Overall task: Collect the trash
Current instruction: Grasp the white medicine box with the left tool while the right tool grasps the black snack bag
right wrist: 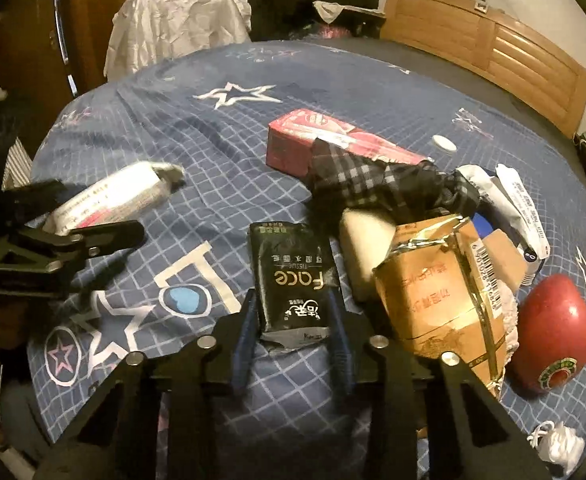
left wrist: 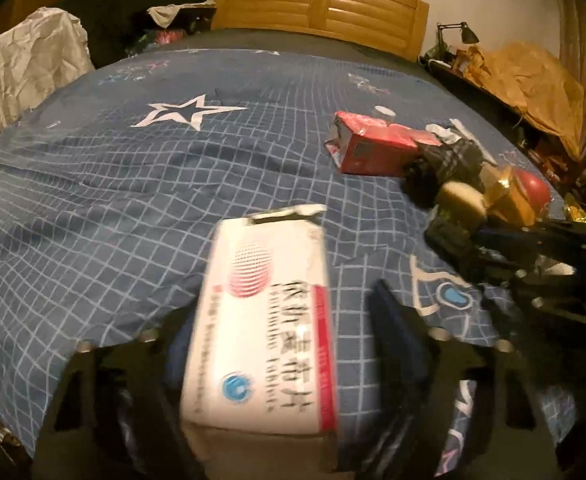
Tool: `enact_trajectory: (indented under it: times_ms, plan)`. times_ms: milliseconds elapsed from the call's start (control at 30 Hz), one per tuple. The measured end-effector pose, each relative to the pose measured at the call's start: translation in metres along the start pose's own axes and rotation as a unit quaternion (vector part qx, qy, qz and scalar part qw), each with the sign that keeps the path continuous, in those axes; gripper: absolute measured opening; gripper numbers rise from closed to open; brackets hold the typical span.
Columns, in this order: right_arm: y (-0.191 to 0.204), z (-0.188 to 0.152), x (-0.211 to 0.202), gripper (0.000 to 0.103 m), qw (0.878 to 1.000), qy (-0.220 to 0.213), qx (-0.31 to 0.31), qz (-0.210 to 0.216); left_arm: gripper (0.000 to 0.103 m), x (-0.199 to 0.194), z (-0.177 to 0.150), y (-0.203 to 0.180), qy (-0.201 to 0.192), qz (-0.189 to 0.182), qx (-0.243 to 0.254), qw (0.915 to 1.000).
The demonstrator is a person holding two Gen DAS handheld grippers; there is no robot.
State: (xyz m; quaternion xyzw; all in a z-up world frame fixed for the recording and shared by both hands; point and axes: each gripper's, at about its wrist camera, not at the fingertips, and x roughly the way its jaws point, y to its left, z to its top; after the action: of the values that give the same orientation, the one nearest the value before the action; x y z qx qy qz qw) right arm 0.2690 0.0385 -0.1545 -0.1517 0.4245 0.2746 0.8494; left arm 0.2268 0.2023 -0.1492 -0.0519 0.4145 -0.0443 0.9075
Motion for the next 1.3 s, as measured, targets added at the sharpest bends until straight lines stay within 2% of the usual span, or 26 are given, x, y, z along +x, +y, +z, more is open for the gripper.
enact_trajectory:
  times_ms: [67, 200, 400, 467, 533, 633, 733, 800, 900, 933, 1000, 1033, 1067, 1167, 1300]
  plan:
    - [-0.002, -0.002, -0.01, 0.02, 1.0, -0.016, 0.012, 0.013, 0.053, -0.001, -0.002, 0.001, -0.004, 0.008, -0.004, 1.0]
    - [-0.001, -0.01, -0.036, 0.016, 0.998, -0.048, 0.027, 0.022, 0.05, -0.01, -0.005, 0.002, -0.015, 0.011, -0.013, 0.9997]
    - [0.005, -0.048, -0.111, 0.015, 0.995, -0.08, 0.049, 0.037, 0.05, -0.035, -0.016, -0.024, -0.028, -0.01, 0.0, 0.9996]
    - [-0.003, -0.072, -0.14, 0.015, 0.994, -0.079, 0.069, 0.006, 0.05, -0.042, -0.021, -0.041, -0.029, -0.022, 0.017, 0.9992]
    - [-0.018, -0.097, -0.164, 0.015, 0.991, -0.072, 0.1, -0.051, 0.05, -0.047, -0.028, -0.061, -0.024, -0.037, 0.03, 0.9986]
    - [-0.038, -0.129, -0.184, 0.015, 0.981, -0.054, 0.139, -0.123, 0.05, -0.046, -0.034, -0.092, -0.013, -0.058, 0.043, 0.9973]
    - [-0.048, -0.155, -0.181, 0.016, 0.971, -0.027, 0.157, -0.176, 0.05, -0.041, -0.041, -0.121, -0.006, -0.061, 0.063, 0.9961]
    - [-0.049, -0.162, -0.175, 0.016, 0.971, -0.021, 0.166, -0.17, 0.05, -0.034, -0.045, -0.135, 0.0, -0.052, 0.078, 0.9956]
    - [-0.045, -0.166, -0.168, 0.024, 0.974, -0.027, 0.172, -0.145, 0.054, -0.022, -0.053, -0.144, 0.004, -0.025, 0.096, 0.9951]
    - [-0.046, -0.166, -0.171, 0.03, 0.975, -0.035, 0.175, -0.134, 0.054, -0.021, -0.054, -0.144, 0.001, -0.021, 0.097, 0.9951]
    - [-0.044, -0.167, -0.181, 0.051, 0.974, -0.056, 0.18, -0.127, 0.055, -0.024, -0.055, -0.143, -0.002, -0.021, 0.097, 0.9951]
    - [-0.044, -0.166, -0.189, 0.067, 0.972, -0.072, 0.185, -0.125, 0.057, -0.025, -0.054, -0.142, -0.001, -0.022, 0.095, 0.9952]
    - [-0.046, -0.167, -0.197, 0.072, 0.97, -0.089, 0.19, -0.122, 0.062, -0.027, -0.053, -0.141, -0.002, -0.022, 0.093, 0.9955]
    - [-0.058, -0.167, -0.206, 0.073, 0.97, -0.096, 0.201, -0.103, 0.067, -0.037, -0.05, -0.137, -0.01, -0.033, 0.087, 0.9956]
    - [-0.073, -0.171, -0.186, 0.073, 0.97, -0.078, 0.22, -0.068, 0.076, -0.042, -0.043, -0.134, -0.021, -0.04, 0.082, 0.9956]
